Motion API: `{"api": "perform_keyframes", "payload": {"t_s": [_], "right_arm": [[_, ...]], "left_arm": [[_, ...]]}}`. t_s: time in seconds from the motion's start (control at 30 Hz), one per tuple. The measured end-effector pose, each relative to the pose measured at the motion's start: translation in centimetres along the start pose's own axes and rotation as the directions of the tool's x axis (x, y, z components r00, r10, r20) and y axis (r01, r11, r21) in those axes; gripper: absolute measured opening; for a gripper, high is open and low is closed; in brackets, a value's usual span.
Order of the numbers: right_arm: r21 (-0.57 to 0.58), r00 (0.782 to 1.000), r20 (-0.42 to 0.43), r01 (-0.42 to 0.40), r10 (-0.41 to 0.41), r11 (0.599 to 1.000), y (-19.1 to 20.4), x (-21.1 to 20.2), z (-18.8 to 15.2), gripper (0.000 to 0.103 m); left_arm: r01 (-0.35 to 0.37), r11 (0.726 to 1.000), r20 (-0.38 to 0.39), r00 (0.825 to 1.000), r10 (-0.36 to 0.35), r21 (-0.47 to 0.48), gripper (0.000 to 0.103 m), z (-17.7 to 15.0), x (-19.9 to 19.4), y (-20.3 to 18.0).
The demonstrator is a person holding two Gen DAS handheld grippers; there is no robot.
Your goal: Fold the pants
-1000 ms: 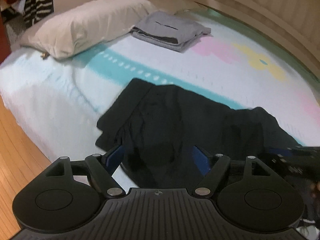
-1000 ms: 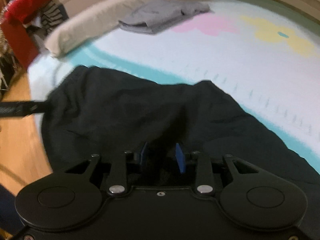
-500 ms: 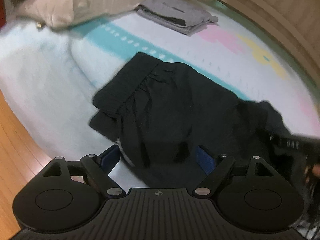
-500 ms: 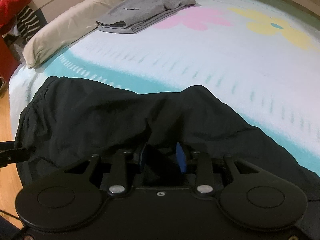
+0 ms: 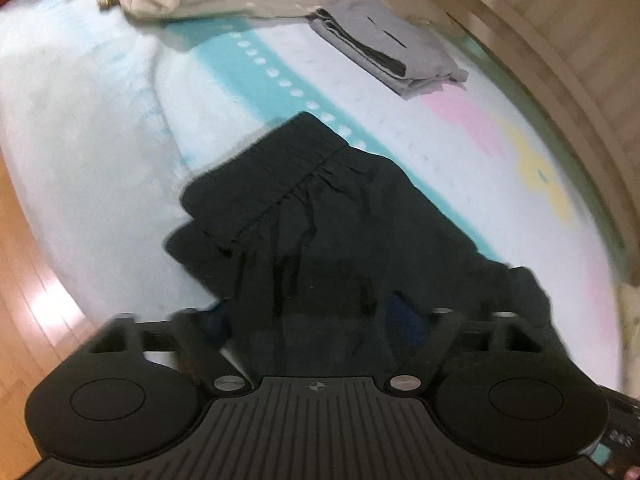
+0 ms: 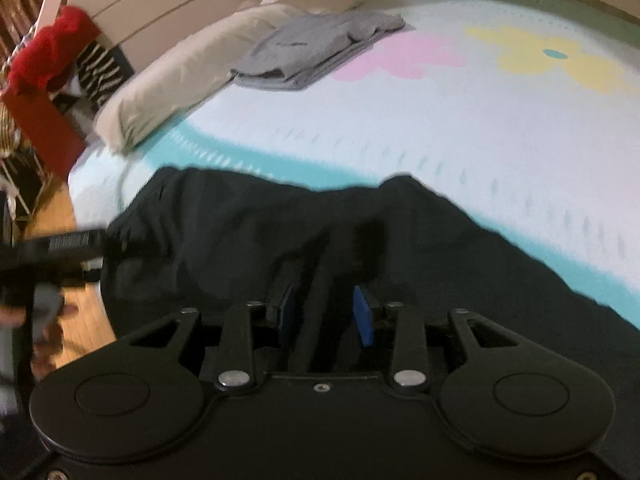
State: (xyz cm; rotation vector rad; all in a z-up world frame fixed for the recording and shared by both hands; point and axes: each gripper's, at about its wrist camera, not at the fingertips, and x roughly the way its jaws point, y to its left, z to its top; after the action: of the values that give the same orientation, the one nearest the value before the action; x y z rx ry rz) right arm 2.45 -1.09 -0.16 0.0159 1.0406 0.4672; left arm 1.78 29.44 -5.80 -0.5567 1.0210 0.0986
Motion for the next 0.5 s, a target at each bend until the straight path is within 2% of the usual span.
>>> {"api": "perform_keyframes", "payload": {"t_s": [0.03,0.07,0.2,0.37,0.5], "right_arm": [[-0.012,1.0,-0.008,0.002,-0.002,1.0,0.1,-0.1,-0.2,0.045],[-0.023,1.0,-0.014,0.002,-0.002,1.0,0.1,-0.2,-0.5,0.045],[-0.037,1.0,-0.02,0.0,-0.001,0.999,-0.2,-0.9,-1.3,0.045],[-0.033,1.0,-0.018,0.013,-0.014,0.999,-0.9,-1.6,-2.0,0.045],[-0.018,0.999,0.049,-0.013,0.014,1.0,-1.1,-2.9,-2.1,0.046]], "left_arm": [[-0.035,0.999,0.035,0.999,0.034,0.009,0.021,-0.2,-0.5,-0.2],[-0.047,0.999,0.052,0.998,0.046,0.008,0.02,-0.2,-0.9,-0.3],[-0.002,1.0,0.099,0.995,0.003,-0.004,0.012,-0.2,-2.8,-0.8],[0.008,0.999,0.161,0.987,-0.017,0.053,0.011,-0.6,-5.2,-2.5],[-0.002,0.998,0.145,0.989,-0.007,0.059,0.011,-0.7,-4.7,-2.4]]}}
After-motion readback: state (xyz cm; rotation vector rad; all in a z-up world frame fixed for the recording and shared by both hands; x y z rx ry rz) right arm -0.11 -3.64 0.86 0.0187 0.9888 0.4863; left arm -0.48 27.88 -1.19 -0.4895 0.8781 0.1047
